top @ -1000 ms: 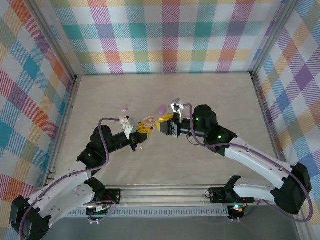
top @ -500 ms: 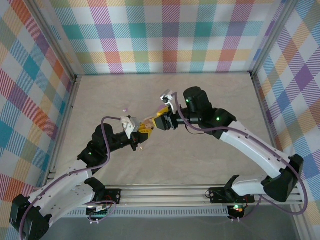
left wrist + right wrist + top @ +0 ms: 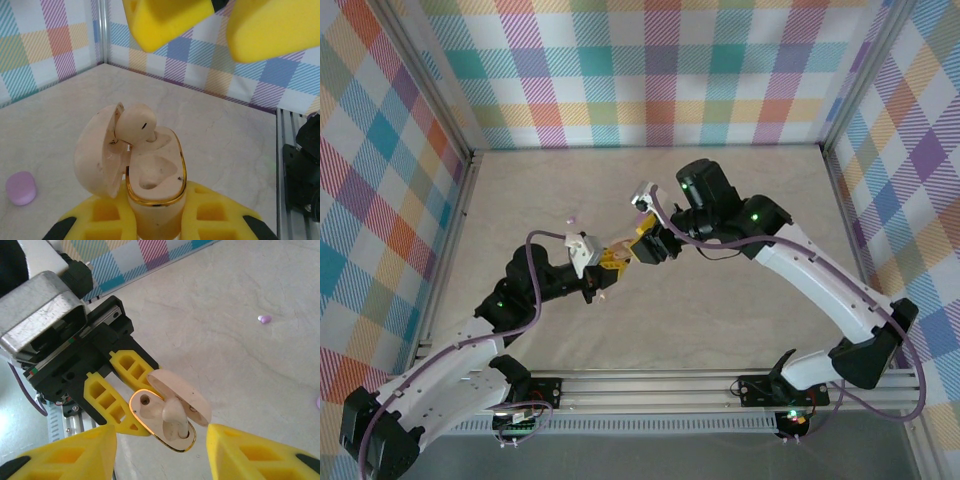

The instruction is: Insert wireless bluetooth earbuds into charging case

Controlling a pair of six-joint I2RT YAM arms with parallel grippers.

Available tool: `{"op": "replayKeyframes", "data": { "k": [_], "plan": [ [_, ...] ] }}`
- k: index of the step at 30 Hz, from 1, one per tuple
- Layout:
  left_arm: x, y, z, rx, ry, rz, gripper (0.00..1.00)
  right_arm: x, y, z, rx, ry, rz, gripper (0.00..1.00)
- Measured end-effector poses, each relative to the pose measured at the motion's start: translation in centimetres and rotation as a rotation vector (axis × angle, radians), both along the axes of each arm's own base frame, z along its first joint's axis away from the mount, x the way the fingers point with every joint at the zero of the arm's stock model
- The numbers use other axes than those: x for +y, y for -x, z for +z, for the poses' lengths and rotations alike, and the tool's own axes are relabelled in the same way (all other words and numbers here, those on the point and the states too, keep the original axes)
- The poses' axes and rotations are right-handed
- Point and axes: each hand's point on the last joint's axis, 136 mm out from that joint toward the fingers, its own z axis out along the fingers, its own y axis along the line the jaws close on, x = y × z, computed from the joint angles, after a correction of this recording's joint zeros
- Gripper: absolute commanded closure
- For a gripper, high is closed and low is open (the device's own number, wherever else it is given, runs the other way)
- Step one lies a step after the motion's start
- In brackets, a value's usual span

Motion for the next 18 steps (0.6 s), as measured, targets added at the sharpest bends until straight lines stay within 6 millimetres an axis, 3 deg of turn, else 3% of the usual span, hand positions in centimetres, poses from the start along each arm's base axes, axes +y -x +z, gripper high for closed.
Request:
{"op": "replayKeyframes", "data": {
  "k": [7,18],
  "plan": [
    [-0.5,0.2,0.2,0.013,-0.002,-0.035,1.0,0.2,0.0,-0.6,0.016,0.052,0.032,0.54],
    [-0.7,0.3,-0.2,0.028,-0.015,-0.054,1.0,0.7,0.7,-1.8,0.026,0.114,0.065,0.51]
  ]
}}
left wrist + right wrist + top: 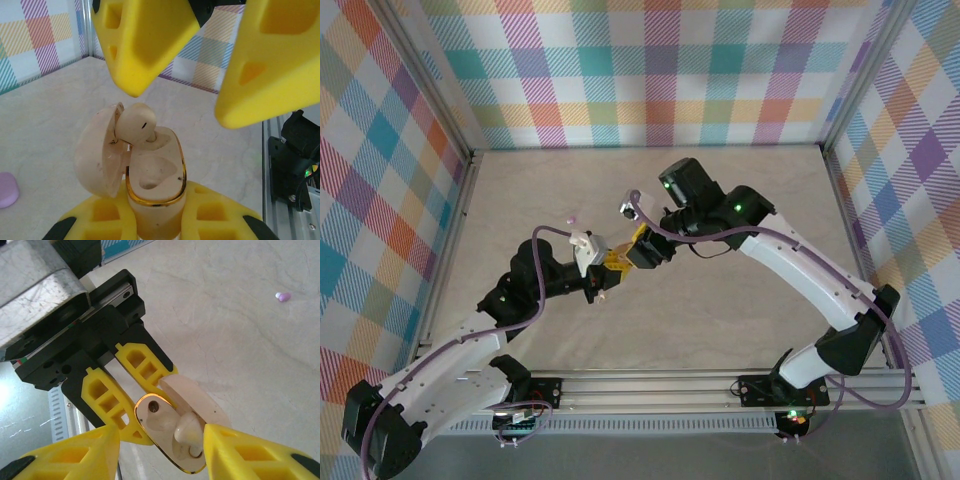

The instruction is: Insert wireless bluetooth earbuds into charging case

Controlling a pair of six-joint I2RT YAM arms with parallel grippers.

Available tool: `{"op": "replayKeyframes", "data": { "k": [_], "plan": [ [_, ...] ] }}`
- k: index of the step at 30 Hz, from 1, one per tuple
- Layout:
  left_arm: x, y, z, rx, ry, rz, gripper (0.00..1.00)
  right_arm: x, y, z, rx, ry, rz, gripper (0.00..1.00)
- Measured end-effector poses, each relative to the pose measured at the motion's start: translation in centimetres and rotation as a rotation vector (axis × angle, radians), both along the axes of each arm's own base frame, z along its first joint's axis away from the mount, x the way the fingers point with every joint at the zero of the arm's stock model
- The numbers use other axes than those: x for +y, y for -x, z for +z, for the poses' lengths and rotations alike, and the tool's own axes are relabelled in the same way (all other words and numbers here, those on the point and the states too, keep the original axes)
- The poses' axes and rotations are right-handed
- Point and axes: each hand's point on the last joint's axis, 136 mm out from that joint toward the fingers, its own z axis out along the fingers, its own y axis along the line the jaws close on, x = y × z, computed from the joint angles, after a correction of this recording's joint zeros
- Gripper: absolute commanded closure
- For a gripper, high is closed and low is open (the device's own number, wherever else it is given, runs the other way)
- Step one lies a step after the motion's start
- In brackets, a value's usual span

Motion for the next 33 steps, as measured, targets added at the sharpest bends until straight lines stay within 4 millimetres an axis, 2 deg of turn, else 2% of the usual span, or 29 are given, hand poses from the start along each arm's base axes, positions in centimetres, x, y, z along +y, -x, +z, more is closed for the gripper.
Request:
{"op": "replayKeyframes", "data": {
  "k": [12,25,33],
  "plan": [
    [-0.2,0.2,0.1,-0.002,-0.001,-0.019,1.0,0.4,-0.6,-1.1,-0.032,0.063,0.002,0.54],
    [-0.3,0.4,0.1,-0.001,0.0,-0.03,1.0,0.0,-1.1,-1.5,-0.068,0.091,-0.003,0.68],
    [-0.4,0.7,0.2,-0.006,0.005,-0.05,1.0,-0.7,-0.7,-2.0,-0.08,0.068,0.001,0.74]
  ]
}}
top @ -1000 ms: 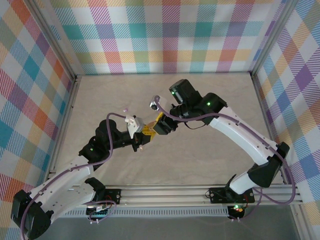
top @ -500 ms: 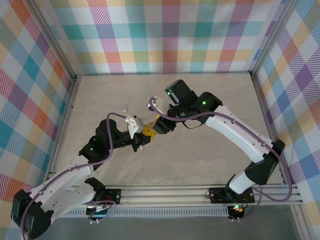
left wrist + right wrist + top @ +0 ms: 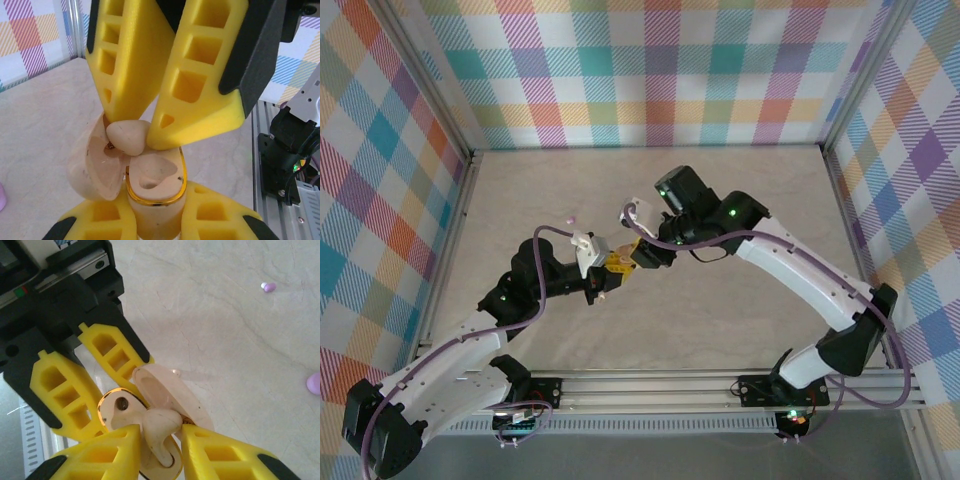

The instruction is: Insert wireless bluetooth earbuds into charging case

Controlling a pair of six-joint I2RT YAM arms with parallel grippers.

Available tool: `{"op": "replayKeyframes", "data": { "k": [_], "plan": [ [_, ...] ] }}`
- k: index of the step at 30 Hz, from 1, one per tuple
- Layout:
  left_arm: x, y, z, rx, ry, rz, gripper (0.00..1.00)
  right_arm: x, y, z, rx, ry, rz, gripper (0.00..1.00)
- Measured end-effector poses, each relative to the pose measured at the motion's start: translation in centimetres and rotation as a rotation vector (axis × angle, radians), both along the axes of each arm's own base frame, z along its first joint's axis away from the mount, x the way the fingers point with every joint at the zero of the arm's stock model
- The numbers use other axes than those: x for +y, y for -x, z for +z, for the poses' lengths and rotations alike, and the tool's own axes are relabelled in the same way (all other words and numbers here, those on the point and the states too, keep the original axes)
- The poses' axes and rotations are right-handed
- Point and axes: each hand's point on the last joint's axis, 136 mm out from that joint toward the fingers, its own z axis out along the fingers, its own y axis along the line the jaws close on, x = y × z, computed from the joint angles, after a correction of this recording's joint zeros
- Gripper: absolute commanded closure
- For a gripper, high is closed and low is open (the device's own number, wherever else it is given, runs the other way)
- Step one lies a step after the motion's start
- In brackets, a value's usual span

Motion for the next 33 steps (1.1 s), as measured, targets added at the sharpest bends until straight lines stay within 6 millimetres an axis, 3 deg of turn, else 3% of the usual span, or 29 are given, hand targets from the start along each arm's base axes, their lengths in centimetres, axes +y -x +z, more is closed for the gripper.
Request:
{"op": "replayKeyframes", "data": {
  "k": [10,33],
  "plan": [
    [0.0,0.7,1.1,-0.048,0.026,-0.029,1.0,-0.9,0.6,1.3,0.025,-0.098,0.025,0.9],
    [-0.6,3.1,1.8,-0.121,0.038,-0.178,1.0,-2.3,3.4,2.1,0.092,-0.333,0.191,0.95]
  ]
}}
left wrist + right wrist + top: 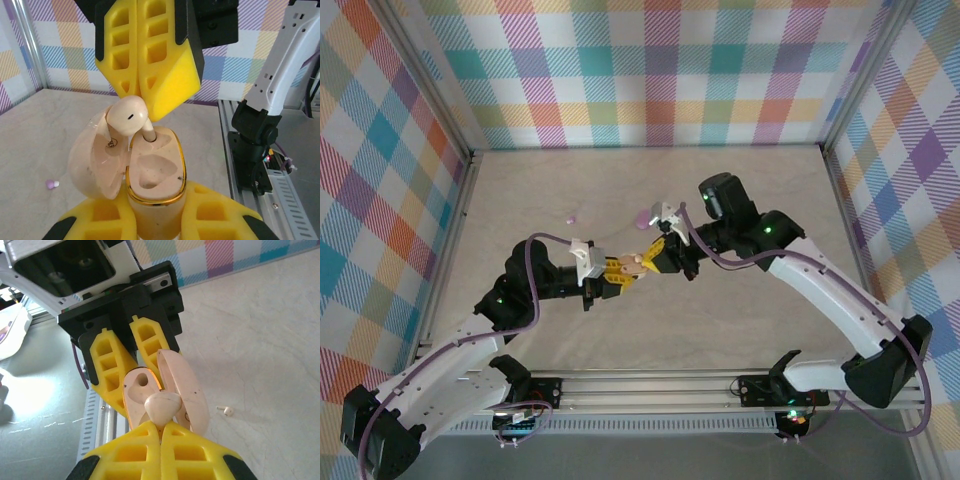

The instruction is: Insert wireless bluetooth earbuds into charging case

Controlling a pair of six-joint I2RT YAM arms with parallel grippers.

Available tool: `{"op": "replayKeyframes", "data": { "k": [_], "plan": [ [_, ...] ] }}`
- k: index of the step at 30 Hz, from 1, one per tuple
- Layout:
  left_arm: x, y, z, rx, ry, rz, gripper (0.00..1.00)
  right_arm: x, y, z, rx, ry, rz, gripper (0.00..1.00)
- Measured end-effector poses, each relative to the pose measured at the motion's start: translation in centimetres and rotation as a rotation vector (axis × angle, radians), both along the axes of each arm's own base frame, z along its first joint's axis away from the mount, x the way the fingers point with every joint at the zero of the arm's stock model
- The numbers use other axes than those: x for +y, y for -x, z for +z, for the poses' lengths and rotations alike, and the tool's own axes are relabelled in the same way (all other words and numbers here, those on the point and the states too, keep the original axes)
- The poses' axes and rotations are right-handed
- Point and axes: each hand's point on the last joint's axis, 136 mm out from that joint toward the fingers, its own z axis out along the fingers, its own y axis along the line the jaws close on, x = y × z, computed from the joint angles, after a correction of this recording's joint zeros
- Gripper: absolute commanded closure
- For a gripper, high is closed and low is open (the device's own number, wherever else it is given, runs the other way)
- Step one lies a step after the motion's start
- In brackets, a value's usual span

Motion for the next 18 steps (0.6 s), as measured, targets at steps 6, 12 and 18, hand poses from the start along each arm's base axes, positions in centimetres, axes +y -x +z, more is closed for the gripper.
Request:
{"op": "replayKeyframes", "data": {
  "k": [6,12,18],
  "plan": [
    [-0.4,0.0,0.1,-0.007,-0.007,-0.028,1.0,-0.3,0.2,0.0,-0.016,-0.034,0.042,0.95],
    [-0.8,-0.1,-0.1,0.0,-0.018,-0.052,1.0,-0.6,0.2,-0.4,-0.022,-0.057,0.078,0.95],
    [-0.9,0.3,0.2,0.002,-0.034,-0.083,1.0,-1.1,0.5,-0.5,-0.063,-0.097,0.138,0.95]
  ]
}}
